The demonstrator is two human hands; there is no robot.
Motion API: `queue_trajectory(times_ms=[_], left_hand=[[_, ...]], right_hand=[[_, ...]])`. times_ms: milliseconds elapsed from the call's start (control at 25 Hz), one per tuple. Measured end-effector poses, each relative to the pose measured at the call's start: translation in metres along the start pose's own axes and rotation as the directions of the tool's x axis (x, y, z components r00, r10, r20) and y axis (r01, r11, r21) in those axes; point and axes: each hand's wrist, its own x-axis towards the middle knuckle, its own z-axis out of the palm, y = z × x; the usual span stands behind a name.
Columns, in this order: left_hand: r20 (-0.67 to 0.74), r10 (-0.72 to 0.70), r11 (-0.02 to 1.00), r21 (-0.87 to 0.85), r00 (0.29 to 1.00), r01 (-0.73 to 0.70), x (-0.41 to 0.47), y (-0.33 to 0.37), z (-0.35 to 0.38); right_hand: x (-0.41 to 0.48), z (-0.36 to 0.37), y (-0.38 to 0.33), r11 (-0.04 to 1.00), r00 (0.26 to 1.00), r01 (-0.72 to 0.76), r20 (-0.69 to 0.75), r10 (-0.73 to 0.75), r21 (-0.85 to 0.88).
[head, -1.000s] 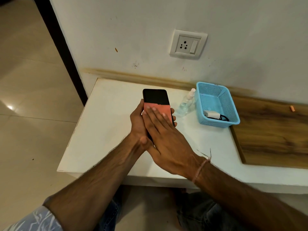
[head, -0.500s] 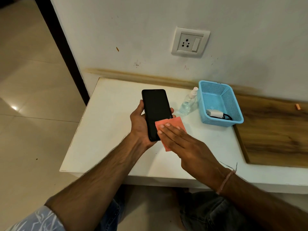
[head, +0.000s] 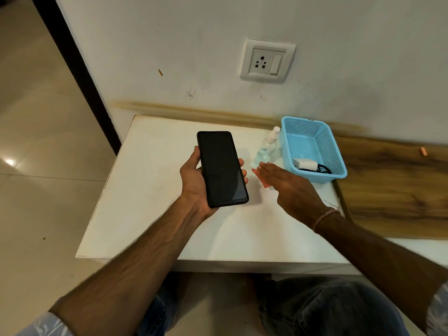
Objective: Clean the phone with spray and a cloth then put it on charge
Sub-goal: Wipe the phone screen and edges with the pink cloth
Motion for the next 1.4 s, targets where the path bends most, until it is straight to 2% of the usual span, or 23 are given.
queue_trajectory(times_ms=[120,440,520,560,600,640,680,760,840,920,1000,1120,1280,1400], left_hand=[[0.009,0.009,1.0,0.009,1.0,-0.009,0.001,0.001,0.0],[-0.014,0.016,0.999,0.052,1.0,-0.016,0.001,0.002,-0.002],[-0.035,0.017,0.998,0.062,0.999,-0.015,0.002,0.002,-0.003],[-0.048,0.017,0.997,0.075,0.999,-0.013,0.002,0.002,-0.003],[-0.062,0.015,0.996,0.092,0.998,-0.009,0.002,0.002,-0.004],[-0.08,0.013,0.994,0.111,0.997,-0.004,0.003,0.001,-0.004],[-0.104,0.01,0.991,0.131,0.995,0.003,0.003,0.002,-0.005],[-0.16,-0.002,0.983,0.182,0.987,0.032,0.003,0.001,-0.004],[-0.19,-0.001,0.975,0.219,0.982,0.043,0.002,0.001,-0.002],[-0.205,0.017,0.97,0.24,0.979,0.033,0.001,0.002,-0.002],[-0.199,0.031,0.967,0.254,0.98,0.021,0.0,0.002,0.0],[-0.154,0.054,0.961,0.275,0.987,-0.01,-0.003,0.001,0.002],[-0.11,0.09,0.956,0.289,0.99,-0.055,-0.009,0.003,0.007],[-0.082,0.129,0.951,0.293,0.988,-0.1,-0.013,0.007,0.01]], right_hand=[[0.004,0.016,0.014,0.999,0.995,-0.042,0.093,0.044,-0.032],[-0.005,0.047,0.024,0.996,0.97,-0.08,0.233,0.071,0.032],[-0.001,0.037,0.019,0.996,0.981,-0.046,0.191,0.03,0.082],[0.0,0.031,0.013,0.981,0.992,-0.078,0.108,0.059,0.18],[0.003,0.023,0.003,0.928,0.986,-0.158,0.001,0.168,0.338],[0.006,0.016,-0.011,0.826,0.943,-0.232,-0.089,0.32,0.515],[0.011,0.009,-0.026,0.69,0.887,-0.272,-0.103,0.449,0.67],[0.02,0.0,-0.056,0.34,0.827,-0.305,0.071,0.557,0.89],[0.027,-0.003,-0.072,-0.007,0.791,-0.333,0.283,0.542,0.943],[0.031,-0.006,-0.078,-0.182,0.767,-0.328,0.374,0.521,0.927],[0.031,-0.005,-0.081,-0.286,0.766,-0.291,0.401,0.502,0.913],[0.027,-0.005,-0.085,-0.384,0.792,-0.202,0.381,0.477,0.901],[0.022,-0.013,-0.087,-0.444,0.844,-0.148,0.347,0.409,0.884],[0.021,-0.019,-0.088,-0.449,0.871,-0.138,0.324,0.37,0.883]])
